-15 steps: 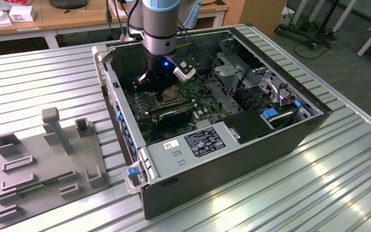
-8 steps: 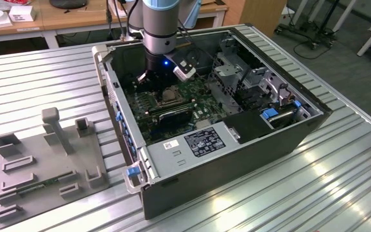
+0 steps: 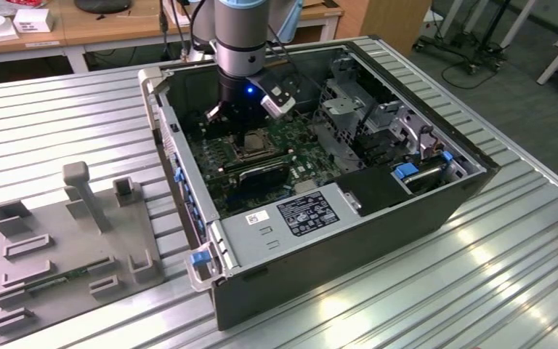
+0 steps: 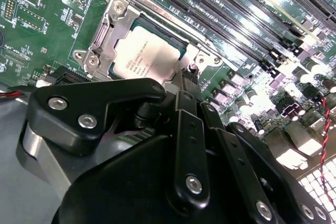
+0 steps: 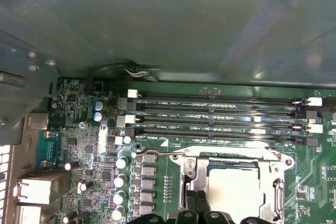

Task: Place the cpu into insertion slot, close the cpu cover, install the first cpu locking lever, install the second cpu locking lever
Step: 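Close the cpu cover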

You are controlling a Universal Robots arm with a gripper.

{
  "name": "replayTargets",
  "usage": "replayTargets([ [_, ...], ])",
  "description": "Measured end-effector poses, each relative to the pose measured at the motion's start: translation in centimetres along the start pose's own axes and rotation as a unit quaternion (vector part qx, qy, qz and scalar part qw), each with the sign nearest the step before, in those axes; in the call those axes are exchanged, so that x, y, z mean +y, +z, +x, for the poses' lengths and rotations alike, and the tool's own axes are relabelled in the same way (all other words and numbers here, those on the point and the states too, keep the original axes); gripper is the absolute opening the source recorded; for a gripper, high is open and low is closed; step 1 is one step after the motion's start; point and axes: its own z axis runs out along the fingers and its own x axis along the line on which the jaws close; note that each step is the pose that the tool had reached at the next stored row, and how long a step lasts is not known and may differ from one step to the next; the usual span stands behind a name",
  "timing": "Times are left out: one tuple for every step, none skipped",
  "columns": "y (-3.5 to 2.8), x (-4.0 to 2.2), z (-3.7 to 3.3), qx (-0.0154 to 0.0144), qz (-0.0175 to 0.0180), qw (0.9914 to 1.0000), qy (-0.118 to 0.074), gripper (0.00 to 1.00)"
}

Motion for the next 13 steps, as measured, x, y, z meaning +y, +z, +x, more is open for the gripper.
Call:
replayTargets([
  [0.00, 0.00, 0.00, 0.0000, 0.0000, 1.00000, 0.000, 0.11],
  [-0.06, 0.00, 0.00, 0.0000, 0.0000, 1.00000, 0.000, 0.11],
  [-0.11, 0.00, 0.00, 0.0000, 0.0000, 1.00000, 0.000, 0.11],
  [-0.11, 0.00, 0.00, 0.0000, 0.0000, 1.00000, 0.000, 0.11],
  [-0.11, 0.00, 0.00, 0.0000, 0.0000, 1.00000, 0.000, 0.11],
  [-0.11, 0.00, 0.00, 0.0001, 0.0000, 1.00000, 0.000, 0.11],
  [-0.11, 0.00, 0.00, 0.0000, 0.0000, 1.00000, 0.000, 0.11],
  [-0.11, 0.00, 0.00, 0.0000, 0.0001, 1.00000, 0.000, 0.11],
  [-0.11, 0.00, 0.00, 0.0000, 0.0000, 1.00000, 0.000, 0.11],
  [-0.12, 0.00, 0.00, 0.0000, 0.0001, 1.00000, 0.000, 0.11],
  [-0.15, 0.00, 0.00, 0.0001, 0.0002, 1.00000, 0.000, 0.11],
  [-0.19, 0.00, 0.00, 0.0002, 0.0003, 1.00000, 0.000, 0.11],
  [-0.24, 0.00, 0.00, 0.0001, 0.0002, 1.00000, 0.000, 0.11],
])
